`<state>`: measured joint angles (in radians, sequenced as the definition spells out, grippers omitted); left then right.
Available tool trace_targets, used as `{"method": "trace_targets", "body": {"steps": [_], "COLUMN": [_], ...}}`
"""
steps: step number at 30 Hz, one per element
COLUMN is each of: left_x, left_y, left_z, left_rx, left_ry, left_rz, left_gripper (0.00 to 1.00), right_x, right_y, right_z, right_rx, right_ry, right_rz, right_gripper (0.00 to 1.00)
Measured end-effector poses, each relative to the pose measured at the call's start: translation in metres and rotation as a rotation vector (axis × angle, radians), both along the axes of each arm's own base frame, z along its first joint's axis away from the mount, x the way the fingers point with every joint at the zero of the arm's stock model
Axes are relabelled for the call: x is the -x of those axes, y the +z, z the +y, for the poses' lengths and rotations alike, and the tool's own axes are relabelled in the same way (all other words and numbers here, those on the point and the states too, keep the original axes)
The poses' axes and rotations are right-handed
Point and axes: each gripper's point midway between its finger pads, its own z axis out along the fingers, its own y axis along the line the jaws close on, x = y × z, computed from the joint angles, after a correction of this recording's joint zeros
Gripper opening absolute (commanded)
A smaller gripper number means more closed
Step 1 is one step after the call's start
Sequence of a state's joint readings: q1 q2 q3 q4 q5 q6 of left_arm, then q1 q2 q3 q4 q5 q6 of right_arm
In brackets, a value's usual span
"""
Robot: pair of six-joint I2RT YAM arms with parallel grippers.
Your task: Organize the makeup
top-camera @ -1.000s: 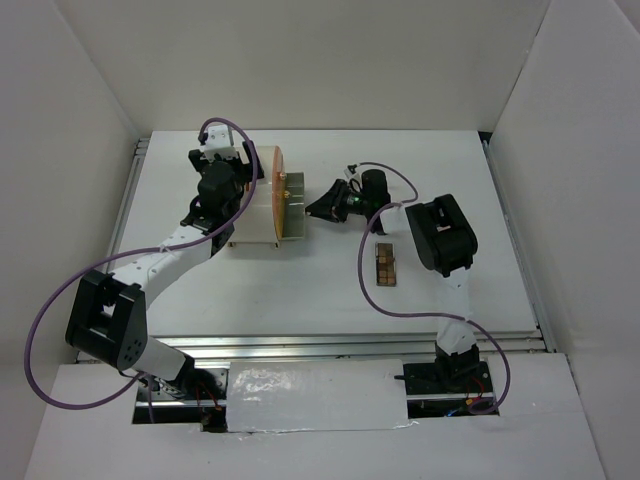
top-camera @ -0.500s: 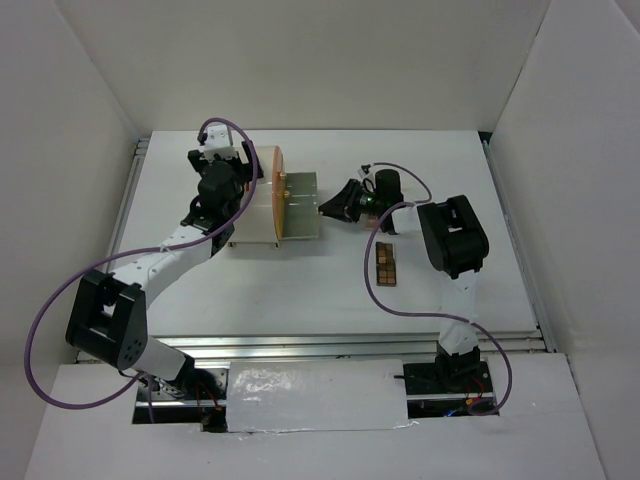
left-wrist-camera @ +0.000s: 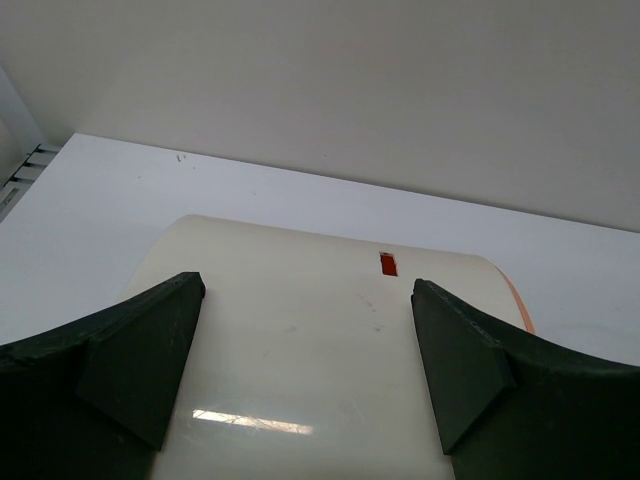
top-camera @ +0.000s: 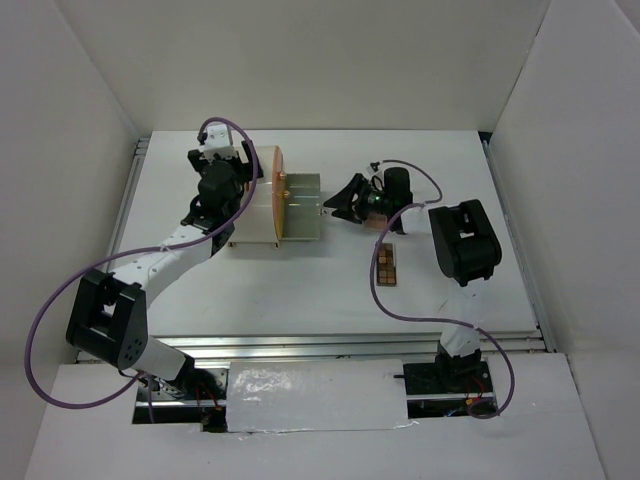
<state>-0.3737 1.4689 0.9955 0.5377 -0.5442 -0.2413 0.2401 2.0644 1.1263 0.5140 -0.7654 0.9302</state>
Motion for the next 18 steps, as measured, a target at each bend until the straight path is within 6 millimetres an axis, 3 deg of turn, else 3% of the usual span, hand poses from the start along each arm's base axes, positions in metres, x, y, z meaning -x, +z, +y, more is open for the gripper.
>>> {"method": "trace_targets", "body": {"steps": [1, 3, 7, 11, 14, 18], "left_x": [0.000, 0.000, -0.001, 0.000, 0.001, 0.007], "left_y": [0.001, 0.000, 0.001, 0.004, 0.014, 0.058], "left_z": [0.000, -0.001, -0.004, -0.009, -0.013, -0.015], "left_rx": [-0.001, -0.003, 0.002, 0.008, 0.014, 0.072], "left_ry": [0.000, -0.006, -0.020, -0.040, -0.052, -0.055], "left_rz": [0.003, 0.013, 0.037, 0.083, 0.135, 0.148], "left_gripper": [0.99, 0.99, 0.99, 0.99, 0.99, 0.99], "right_x": [0.000, -0.001, -0.010, -0.031, -0.041, -0.028], "right_y": [0.006, 0.021, 0.049, 0.063, 0.053, 0.018], "right_z": [-0.004, -0.015, -0.042, -0.073, -0.103, -0.132], "right_rx": [0.002, 0.009, 0.102, 0.309, 0.530, 0.799], "right_ry": [-0.009, -0.036, -0.135, -0.298, -0.438, -0.509], "right_rz": [-0.011, -0.030, -0.084, -0.086, -0.043, 0.065], "right_gripper": [0.84, 1.00, 1.00, 1.00, 1.00, 1.00]}}
